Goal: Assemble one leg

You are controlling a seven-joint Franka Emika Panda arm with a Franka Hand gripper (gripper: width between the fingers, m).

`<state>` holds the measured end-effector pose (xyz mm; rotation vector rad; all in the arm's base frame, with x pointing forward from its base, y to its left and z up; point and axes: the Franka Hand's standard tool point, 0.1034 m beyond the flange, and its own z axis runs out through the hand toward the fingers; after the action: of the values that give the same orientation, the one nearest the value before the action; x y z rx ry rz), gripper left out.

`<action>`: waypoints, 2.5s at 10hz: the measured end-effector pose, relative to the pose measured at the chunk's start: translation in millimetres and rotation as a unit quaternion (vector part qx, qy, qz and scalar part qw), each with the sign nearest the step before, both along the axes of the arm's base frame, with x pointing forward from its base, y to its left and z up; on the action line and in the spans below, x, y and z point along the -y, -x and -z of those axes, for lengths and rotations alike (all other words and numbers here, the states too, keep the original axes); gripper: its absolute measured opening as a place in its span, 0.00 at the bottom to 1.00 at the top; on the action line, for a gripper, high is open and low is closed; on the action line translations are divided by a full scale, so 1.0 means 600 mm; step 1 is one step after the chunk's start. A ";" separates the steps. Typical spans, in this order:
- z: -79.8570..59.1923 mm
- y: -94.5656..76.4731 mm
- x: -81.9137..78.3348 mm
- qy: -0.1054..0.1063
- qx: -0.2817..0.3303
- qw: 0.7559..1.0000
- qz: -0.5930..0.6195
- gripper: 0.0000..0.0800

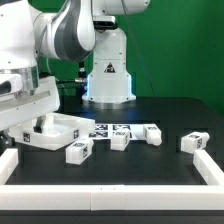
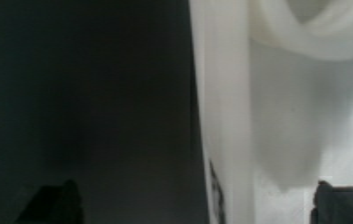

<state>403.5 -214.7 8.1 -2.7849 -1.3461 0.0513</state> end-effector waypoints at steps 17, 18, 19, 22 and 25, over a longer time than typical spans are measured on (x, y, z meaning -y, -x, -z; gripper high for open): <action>-0.153 -0.170 -0.153 0.028 -0.001 0.945 0.326 0.06; -0.152 -0.167 -0.149 0.027 -0.002 0.946 0.322 0.06; -0.151 -0.167 -0.150 0.027 -0.003 0.946 0.322 0.06; -0.146 -0.182 -0.175 0.031 -0.018 0.933 0.358 0.06; -0.100 -0.245 -0.244 0.029 -0.018 0.905 0.423 0.06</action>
Offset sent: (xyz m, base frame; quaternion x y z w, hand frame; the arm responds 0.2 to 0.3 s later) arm 0.0000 0.0000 0.0000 0.0000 0.0000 0.0000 1.0000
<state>550.2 -68.6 68.2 -3.1191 -0.0372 0.1064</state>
